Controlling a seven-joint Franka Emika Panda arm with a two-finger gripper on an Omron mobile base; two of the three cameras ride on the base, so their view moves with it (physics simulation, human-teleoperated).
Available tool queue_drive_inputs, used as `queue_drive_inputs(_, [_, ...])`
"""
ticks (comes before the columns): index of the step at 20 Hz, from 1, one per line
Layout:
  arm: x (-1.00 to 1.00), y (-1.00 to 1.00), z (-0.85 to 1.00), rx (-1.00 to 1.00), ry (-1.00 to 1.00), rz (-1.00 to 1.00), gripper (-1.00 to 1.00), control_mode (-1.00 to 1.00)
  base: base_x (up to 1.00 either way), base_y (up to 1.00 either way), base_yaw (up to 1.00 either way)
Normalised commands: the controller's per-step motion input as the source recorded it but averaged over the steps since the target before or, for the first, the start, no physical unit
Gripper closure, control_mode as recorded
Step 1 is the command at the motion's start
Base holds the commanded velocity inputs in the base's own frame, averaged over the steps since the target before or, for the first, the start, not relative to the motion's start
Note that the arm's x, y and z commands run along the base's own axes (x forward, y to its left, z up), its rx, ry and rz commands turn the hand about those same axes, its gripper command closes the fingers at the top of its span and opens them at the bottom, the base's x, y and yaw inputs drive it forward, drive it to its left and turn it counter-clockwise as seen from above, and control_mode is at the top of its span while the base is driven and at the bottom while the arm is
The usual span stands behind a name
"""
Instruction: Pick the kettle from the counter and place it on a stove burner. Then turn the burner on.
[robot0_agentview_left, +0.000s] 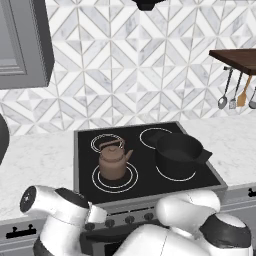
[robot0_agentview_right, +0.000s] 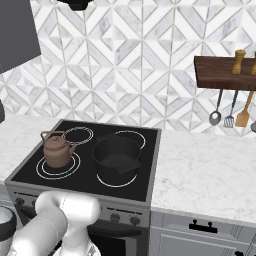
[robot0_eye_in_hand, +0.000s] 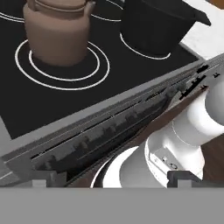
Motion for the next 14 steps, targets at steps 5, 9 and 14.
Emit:
queue_drive_inputs(5, [-1.0,0.0,-0.49,-0.94,-0.47,0.25,-1.0,-1.0,0.0,0.0,0.0])
queue_drive_inputs(9, [-0.07,-0.56,-0.7,-0.48,-0.5,0.23,-1.0,-1.0,0.0,0.0,0.0])
queue_drive_inputs(14, [0.95,-0.72,-0.6,-0.03,-0.25,0.25,-1.0,-1.0,0.0,0.0,0.0])
